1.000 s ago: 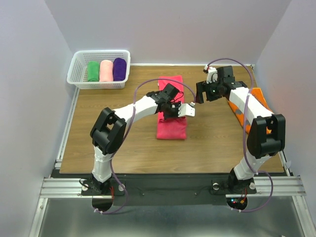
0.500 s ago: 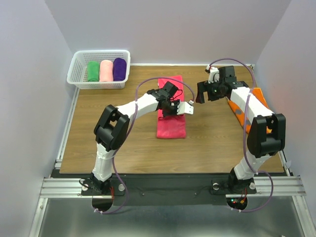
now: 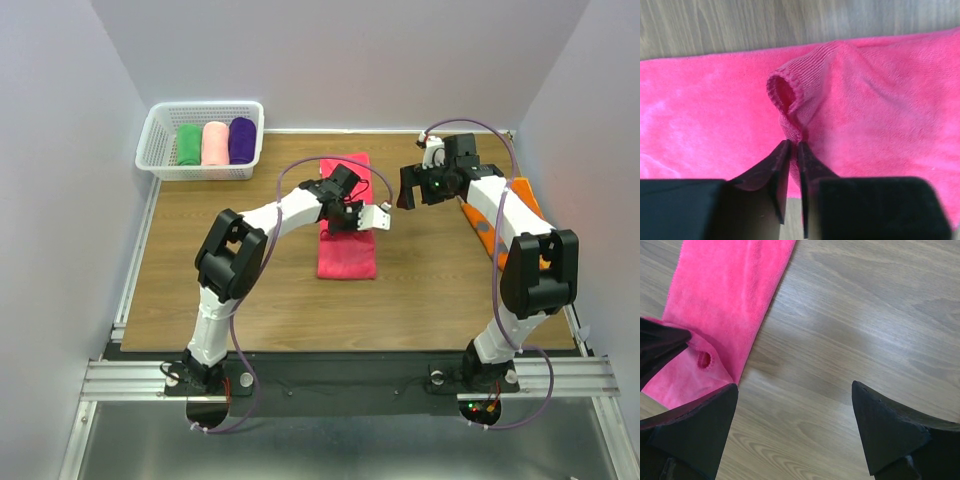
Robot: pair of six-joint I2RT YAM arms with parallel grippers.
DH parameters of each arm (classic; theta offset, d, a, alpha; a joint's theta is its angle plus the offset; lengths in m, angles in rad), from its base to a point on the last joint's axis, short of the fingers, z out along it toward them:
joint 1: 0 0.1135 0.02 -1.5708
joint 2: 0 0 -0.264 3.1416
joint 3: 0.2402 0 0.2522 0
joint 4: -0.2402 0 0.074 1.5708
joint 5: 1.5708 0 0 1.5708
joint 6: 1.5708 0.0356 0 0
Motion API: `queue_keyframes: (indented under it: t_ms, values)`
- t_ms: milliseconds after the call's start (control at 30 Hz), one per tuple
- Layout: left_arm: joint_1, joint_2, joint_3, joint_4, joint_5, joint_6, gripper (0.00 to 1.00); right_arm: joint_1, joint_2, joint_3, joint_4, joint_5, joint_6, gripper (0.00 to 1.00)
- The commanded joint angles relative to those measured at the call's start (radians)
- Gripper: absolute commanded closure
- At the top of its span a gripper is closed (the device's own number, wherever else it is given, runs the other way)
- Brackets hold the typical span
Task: Roll the towels
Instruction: Fold the towel
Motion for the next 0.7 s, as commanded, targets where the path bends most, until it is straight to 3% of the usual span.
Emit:
queue_keyframes:
  t_ms: [0,133,267,367,400,467,500,533,667]
  values:
    - [0.015,-0.032,0.054,0.016,0.005,0.002,0.69,-0.008,-0.005,0.016,0.019,-0.019,0.002,0.00]
    - [0.032,-0.095,0.062,0.039,-0.017,-0.032,0.49,-0.010,-0.016,0.016,0.019,-0.068,0.015,0.02]
    - [0.068,-0.236,0.102,0.036,-0.001,-0.112,0.44,-0.003,-0.019,0.012,0.018,-0.187,0.045,0.09]
    - [0.130,-0.375,0.057,0.047,0.058,-0.219,0.45,0.035,-0.013,0.026,0.018,-0.238,0.062,0.23]
    - [0.145,-0.424,-0.036,0.089,0.071,-0.241,0.46,0.064,-0.013,0.029,0.019,-0.244,0.061,0.30]
    - [0.159,-0.597,-0.169,0.183,0.066,-0.246,0.46,0.101,-0.013,0.037,0.021,-0.275,0.056,0.36]
    - [0.159,-0.659,-0.313,0.223,0.052,-0.261,0.43,0.140,-0.002,0.037,0.022,-0.293,0.053,0.40]
    - [0.159,-0.852,-0.480,0.292,0.040,-0.293,0.33,0.200,0.022,0.016,0.030,-0.371,0.056,0.43]
    - [0.142,-0.954,-0.610,0.306,0.020,-0.342,0.29,0.263,0.078,-0.050,0.087,-0.417,0.090,0.44]
